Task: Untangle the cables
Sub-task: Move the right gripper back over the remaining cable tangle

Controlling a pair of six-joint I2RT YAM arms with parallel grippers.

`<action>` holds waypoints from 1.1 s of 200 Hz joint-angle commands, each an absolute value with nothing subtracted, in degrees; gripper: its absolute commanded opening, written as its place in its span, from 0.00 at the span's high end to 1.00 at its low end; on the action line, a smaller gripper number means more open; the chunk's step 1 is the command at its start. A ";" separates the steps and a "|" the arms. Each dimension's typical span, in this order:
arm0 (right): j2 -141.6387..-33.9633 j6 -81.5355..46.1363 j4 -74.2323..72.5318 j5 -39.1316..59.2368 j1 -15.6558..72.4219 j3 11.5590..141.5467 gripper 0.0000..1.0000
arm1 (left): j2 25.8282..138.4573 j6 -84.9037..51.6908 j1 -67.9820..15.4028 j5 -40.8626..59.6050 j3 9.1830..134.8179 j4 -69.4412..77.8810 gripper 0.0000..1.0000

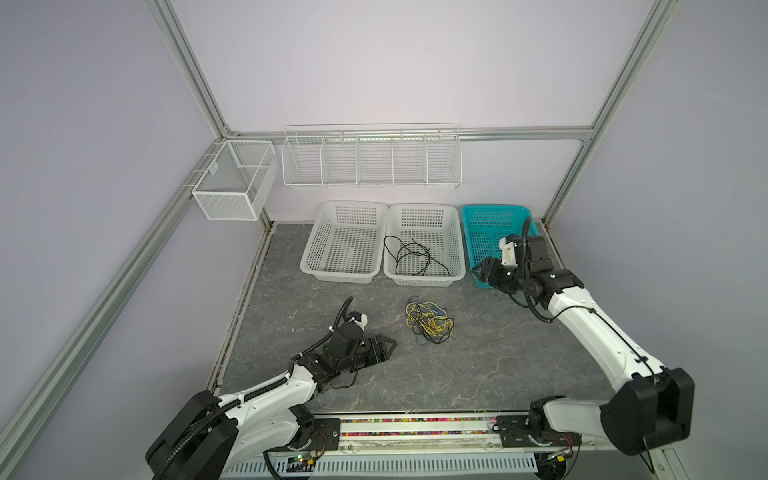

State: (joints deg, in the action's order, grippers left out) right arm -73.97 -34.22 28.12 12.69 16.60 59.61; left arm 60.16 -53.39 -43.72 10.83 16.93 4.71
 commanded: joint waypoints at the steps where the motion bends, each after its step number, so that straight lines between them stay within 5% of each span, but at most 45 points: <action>1: -71.38 -35.06 25.33 17.05 21.03 53.32 0.40 | 60.12 -53.16 -43.51 10.61 18.98 4.06 0.19; 45: -70.69 -38.38 21.88 12.67 32.05 47.61 0.41 | 60.79 -52.81 -43.51 10.00 19.42 3.05 0.19; 94: -74.46 -39.68 17.87 11.16 33.54 43.48 0.47 | 60.31 -53.31 -43.51 9.76 18.25 2.73 0.20; 220: -74.11 -35.22 20.80 11.95 33.63 48.69 0.93 | 61.53 -54.71 -43.51 10.31 17.27 5.70 0.20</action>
